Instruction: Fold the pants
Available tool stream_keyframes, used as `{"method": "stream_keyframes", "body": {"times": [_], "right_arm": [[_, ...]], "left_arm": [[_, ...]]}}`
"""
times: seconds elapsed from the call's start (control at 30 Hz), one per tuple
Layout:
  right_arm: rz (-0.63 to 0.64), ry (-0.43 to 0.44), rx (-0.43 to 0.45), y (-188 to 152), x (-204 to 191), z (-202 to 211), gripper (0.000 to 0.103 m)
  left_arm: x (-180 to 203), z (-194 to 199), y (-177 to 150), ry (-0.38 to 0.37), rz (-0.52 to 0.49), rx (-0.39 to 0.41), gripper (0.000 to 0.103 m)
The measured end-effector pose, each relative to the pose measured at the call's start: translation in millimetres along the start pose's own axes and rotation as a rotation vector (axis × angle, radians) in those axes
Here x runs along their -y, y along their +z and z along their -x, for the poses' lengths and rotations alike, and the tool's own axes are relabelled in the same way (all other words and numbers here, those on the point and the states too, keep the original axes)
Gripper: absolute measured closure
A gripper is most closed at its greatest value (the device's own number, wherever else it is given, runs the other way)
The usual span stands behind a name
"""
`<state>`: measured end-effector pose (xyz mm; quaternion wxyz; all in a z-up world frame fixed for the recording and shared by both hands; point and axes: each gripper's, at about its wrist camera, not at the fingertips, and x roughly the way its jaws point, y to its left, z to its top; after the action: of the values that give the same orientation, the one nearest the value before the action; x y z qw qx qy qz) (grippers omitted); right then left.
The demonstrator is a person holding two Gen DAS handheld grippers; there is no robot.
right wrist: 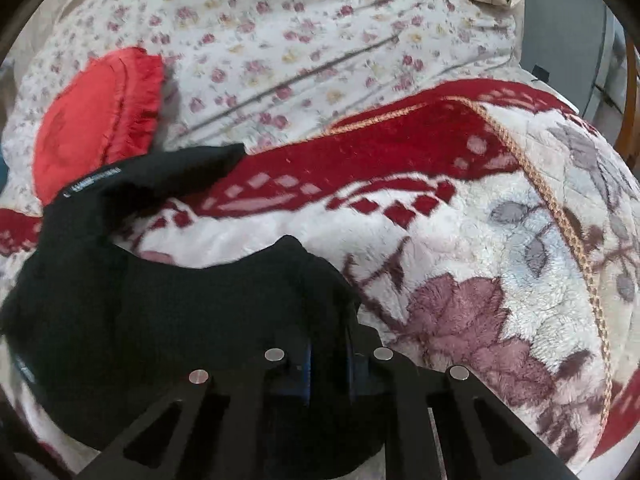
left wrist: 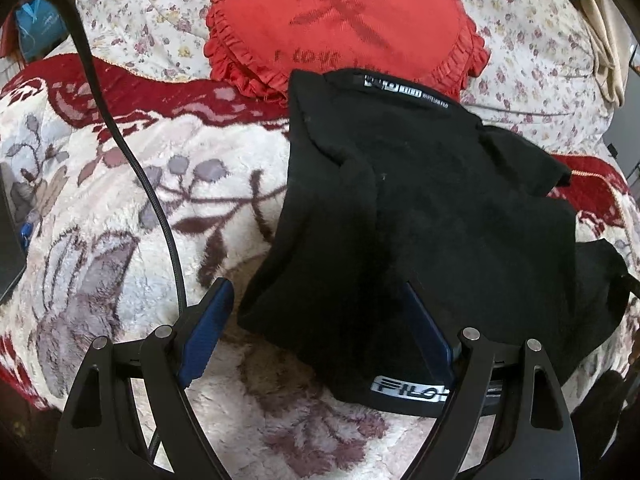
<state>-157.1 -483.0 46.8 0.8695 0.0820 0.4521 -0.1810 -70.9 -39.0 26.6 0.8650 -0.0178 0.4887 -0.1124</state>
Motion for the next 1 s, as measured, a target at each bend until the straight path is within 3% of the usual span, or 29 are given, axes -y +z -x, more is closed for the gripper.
{"method": "stream_keyframes", "body": {"times": [0.07,0.17,0.27,0.47,0.63,0.83,1.0], "right_arm": [[0.000,-0.028,-0.032,-4,0,-15,0.090],[0.009,-0.092,-0.021,-5,-1,-10,0.072],[-0.014,-0.121,0.006,0,1,9,0.070],[0.061,0.024,0.067,8,-41,45,0.069],[0.145,0.225,0.060,6,-101,47,0.069],[0.234,0.344,-0.004,-8,-166,24,0.069],[0.298,0.379,-0.053,-15,-206,6,0.067]], "left_arm": [[0,-5,-2,0.004,0.000,-0.013,0.018],[1,-4,-5,0.013,-0.007,-0.004,0.018],[0,1,-4,0.031,-0.022,0.003,0.018],[-3,18,0,0.034,-0.004,0.046,0.018],[2,29,2,0.025,-0.013,0.068,0.018],[11,24,3,0.022,-0.029,0.062,0.018],[12,13,2,0.037,-0.031,0.043,0.018]]}}
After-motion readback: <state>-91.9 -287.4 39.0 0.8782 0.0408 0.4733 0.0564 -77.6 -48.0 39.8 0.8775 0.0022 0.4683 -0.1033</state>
